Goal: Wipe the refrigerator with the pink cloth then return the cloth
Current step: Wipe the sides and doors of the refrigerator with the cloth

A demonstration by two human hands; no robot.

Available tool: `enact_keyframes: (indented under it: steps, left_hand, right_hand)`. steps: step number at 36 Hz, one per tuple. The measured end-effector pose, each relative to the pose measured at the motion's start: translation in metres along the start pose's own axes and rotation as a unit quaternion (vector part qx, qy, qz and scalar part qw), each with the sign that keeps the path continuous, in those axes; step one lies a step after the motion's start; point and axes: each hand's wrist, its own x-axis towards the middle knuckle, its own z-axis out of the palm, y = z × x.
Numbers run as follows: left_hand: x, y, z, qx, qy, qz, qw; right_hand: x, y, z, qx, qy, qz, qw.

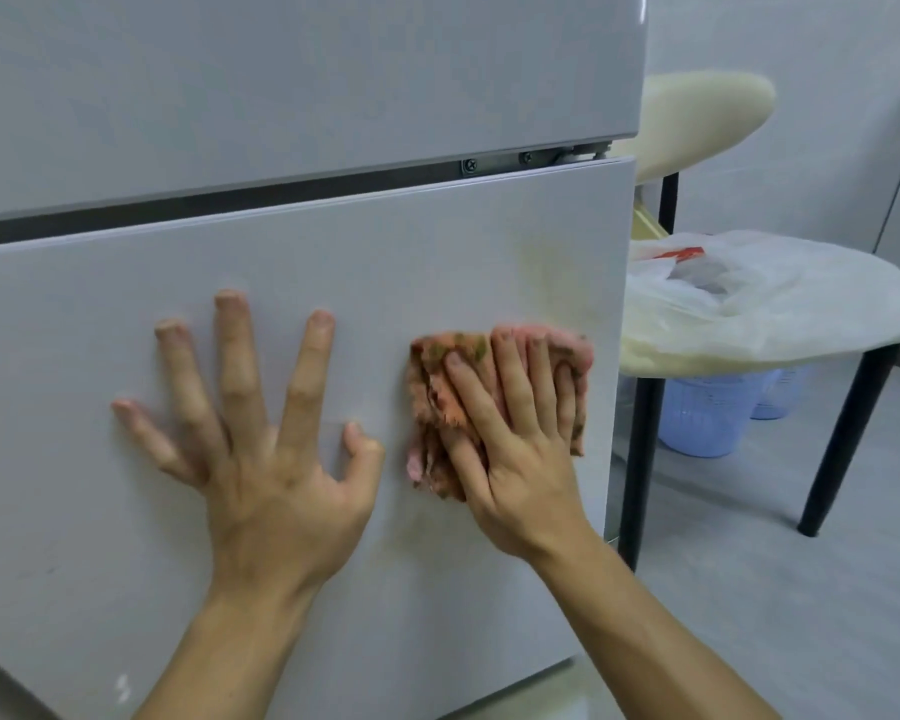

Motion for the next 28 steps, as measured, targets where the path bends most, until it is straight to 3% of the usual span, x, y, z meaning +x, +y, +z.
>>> enact_keyframes:
  steps: [7,15,22,28]
  left_hand:
    - [0.001,0.001,0.002,0.009,0.005,0.001,1.000]
    - [0.003,0.003,0.002,0.018,0.005,-0.002,1.000]
    - [0.003,0.004,0.000,0.018,0.005,-0.003,1.000]
    - [0.003,0.003,-0.001,0.018,-0.001,-0.005,1.000]
  right_hand:
    - [0.087,-0.005,-0.025,-0.018,0.059,-0.005,0.998]
    - [0.062,0.007,-0.006,-0.038,0.124,-0.001,0.992]
    - [-0.014,0.025,0.012,-0.024,0.088,0.049,0.995]
    - [-0.004,0.024,0.002,-0.022,0.041,0.053,0.998]
